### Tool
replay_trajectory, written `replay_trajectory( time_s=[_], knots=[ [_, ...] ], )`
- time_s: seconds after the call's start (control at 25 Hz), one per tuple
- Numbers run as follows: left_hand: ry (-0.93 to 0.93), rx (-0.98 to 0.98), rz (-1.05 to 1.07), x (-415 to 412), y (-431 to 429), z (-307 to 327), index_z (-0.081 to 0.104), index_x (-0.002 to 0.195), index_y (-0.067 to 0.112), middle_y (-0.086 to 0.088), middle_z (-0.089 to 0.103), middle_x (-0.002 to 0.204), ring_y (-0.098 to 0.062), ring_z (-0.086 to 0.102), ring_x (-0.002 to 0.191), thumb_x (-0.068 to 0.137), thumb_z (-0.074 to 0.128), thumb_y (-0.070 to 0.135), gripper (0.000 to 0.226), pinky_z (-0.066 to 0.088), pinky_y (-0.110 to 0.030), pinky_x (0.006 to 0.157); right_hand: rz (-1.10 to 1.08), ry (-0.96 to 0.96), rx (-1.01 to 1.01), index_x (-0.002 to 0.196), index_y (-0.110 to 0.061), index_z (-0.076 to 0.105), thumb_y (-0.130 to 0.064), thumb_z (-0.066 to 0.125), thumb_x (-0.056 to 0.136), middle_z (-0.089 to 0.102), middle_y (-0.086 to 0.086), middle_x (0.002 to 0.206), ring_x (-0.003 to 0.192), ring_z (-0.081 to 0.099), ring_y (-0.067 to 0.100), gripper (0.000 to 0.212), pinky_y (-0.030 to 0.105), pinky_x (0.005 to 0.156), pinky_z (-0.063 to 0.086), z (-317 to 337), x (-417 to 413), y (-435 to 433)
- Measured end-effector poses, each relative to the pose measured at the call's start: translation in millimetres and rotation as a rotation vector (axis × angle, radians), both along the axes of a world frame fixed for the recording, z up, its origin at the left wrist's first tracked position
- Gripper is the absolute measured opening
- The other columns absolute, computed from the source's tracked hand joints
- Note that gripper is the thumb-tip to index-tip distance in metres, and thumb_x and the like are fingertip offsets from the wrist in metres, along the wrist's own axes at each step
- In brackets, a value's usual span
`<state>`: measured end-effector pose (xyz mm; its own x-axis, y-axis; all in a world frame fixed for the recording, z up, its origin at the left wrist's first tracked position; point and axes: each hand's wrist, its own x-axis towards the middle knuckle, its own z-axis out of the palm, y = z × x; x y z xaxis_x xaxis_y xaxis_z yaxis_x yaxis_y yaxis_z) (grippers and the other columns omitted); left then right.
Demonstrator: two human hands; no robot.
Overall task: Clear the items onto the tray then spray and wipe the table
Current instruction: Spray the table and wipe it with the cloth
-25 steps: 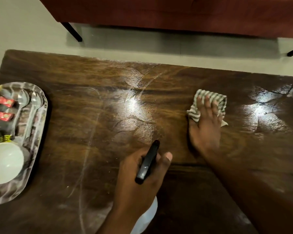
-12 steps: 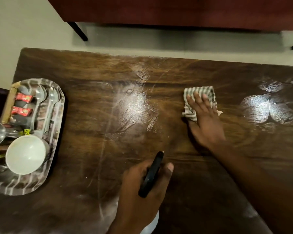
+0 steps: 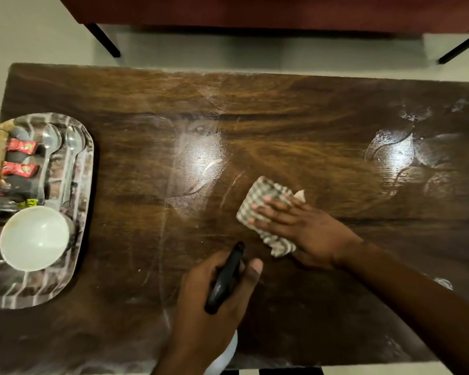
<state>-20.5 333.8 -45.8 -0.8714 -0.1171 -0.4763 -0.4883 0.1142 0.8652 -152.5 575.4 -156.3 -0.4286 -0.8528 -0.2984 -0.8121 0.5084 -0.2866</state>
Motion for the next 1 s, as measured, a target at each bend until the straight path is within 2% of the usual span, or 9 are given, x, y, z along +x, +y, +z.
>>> replay_trajectory(
  time_s=[0.2, 0.28, 0.36, 0.52, 0.64, 0.76, 0.84, 0.92, 1.0],
  knots=[
    [-0.056, -0.077, 0.022, 23, -4, 8, 0.049, 0.058, 0.017, 0.0, 0.043, 0.048, -0.024, 0.049, 0.044, 0.087, 0.073, 0.064, 0.06, 0.041, -0.035, 0.05, -1.047, 0.019, -0.151, 0.171, -0.034, 0.013, -0.038, 0.049, 0.098, 0.007, -0.005, 0.18, 0.167, -0.006, 0.019, 0.082, 0.054, 0.134, 0.009, 5, 56, -46],
    [-0.069, -0.044, 0.09, 37, 0, 10, 0.043, 0.054, 0.016, 0.003, 0.04, 0.044, -0.012, 0.044, 0.041, 0.09, 0.078, 0.052, 0.062, 0.035, -0.02, 0.047, -0.96, -0.026, -0.132, 0.171, -0.033, 0.007, -0.039, 0.047, 0.095, 0.0, -0.005, 0.181, 0.166, -0.011, 0.021, 0.087, 0.053, 0.134, 0.004, 4, 100, -87],
    [-0.109, 0.027, 0.13, 49, 4, 15, 0.051, 0.048, 0.022, 0.007, 0.047, 0.04, -0.002, 0.047, 0.037, 0.09, 0.077, 0.028, 0.049, 0.037, -0.01, 0.045, -0.625, -0.079, -0.143, 0.171, -0.032, 0.011, -0.04, 0.051, 0.094, 0.003, -0.004, 0.181, 0.167, -0.007, 0.021, 0.087, 0.053, 0.133, 0.002, 4, 141, -98],
    [-0.125, 0.014, 0.067, 93, 6, 19, 0.069, 0.059, 0.026, 0.005, 0.057, 0.046, -0.004, 0.055, 0.042, 0.088, 0.077, 0.035, 0.032, 0.047, -0.022, 0.053, 0.081, -0.064, -0.073, 0.169, -0.031, 0.021, -0.048, 0.051, 0.097, 0.015, -0.003, 0.179, 0.167, 0.0, 0.019, 0.081, 0.046, 0.134, 0.0, 10, 178, -17],
    [-0.202, -0.011, 0.081, 121, 10, 18, 0.069, 0.078, 0.0, -0.003, 0.048, 0.048, -0.017, 0.053, 0.045, 0.084, 0.077, 0.047, 0.048, 0.048, -0.038, 0.057, -0.352, -0.072, -0.07, 0.171, -0.038, 0.012, -0.042, 0.046, 0.096, 0.007, -0.011, 0.18, 0.167, 0.002, 0.019, 0.082, 0.048, 0.134, 0.007, 15, 189, 62],
    [-0.21, -0.042, 0.12, 138, 21, 20, 0.068, 0.083, -0.006, -0.005, 0.048, 0.047, -0.018, 0.055, 0.044, 0.086, 0.076, 0.048, 0.054, 0.049, -0.029, 0.05, -1.176, 0.015, -0.212, 0.169, -0.03, 0.028, -0.037, 0.046, 0.099, 0.02, -0.003, 0.178, 0.167, 0.011, 0.026, 0.073, 0.06, 0.13, 0.019, 9, 223, 69],
    [-0.182, -0.071, 0.15, 147, 26, 23, 0.065, 0.077, -0.006, -0.007, 0.047, 0.046, -0.019, 0.055, 0.042, 0.086, 0.075, 0.048, 0.055, 0.047, -0.025, 0.047, -1.462, 0.008, -0.276, 0.168, -0.024, 0.031, -0.041, 0.041, 0.099, 0.023, 0.003, 0.177, 0.166, 0.011, 0.029, 0.072, 0.062, 0.13, 0.017, 8, 246, 21],
    [-0.119, -0.118, 0.147, 156, 31, 24, 0.06, 0.066, -0.002, -0.015, 0.046, 0.047, -0.027, 0.054, 0.043, 0.085, 0.075, 0.048, 0.055, 0.045, -0.025, 0.049, -1.358, -0.06, -0.27, 0.17, -0.027, 0.021, -0.041, 0.039, 0.096, 0.013, -0.001, 0.18, 0.167, 0.001, 0.026, 0.078, 0.056, 0.133, 0.01, 12, 267, -35],
    [-0.059, -0.165, 0.139, 163, 31, 24, 0.057, 0.05, 0.017, -0.01, 0.05, 0.043, -0.016, 0.054, 0.04, 0.089, 0.077, 0.039, 0.049, 0.045, -0.02, 0.05, -0.997, -0.142, -0.189, 0.171, -0.034, 0.009, -0.039, 0.045, 0.095, 0.001, -0.008, 0.18, 0.166, -0.011, 0.019, 0.085, 0.051, 0.134, 0.003, 16, 292, -73]
  ],
)
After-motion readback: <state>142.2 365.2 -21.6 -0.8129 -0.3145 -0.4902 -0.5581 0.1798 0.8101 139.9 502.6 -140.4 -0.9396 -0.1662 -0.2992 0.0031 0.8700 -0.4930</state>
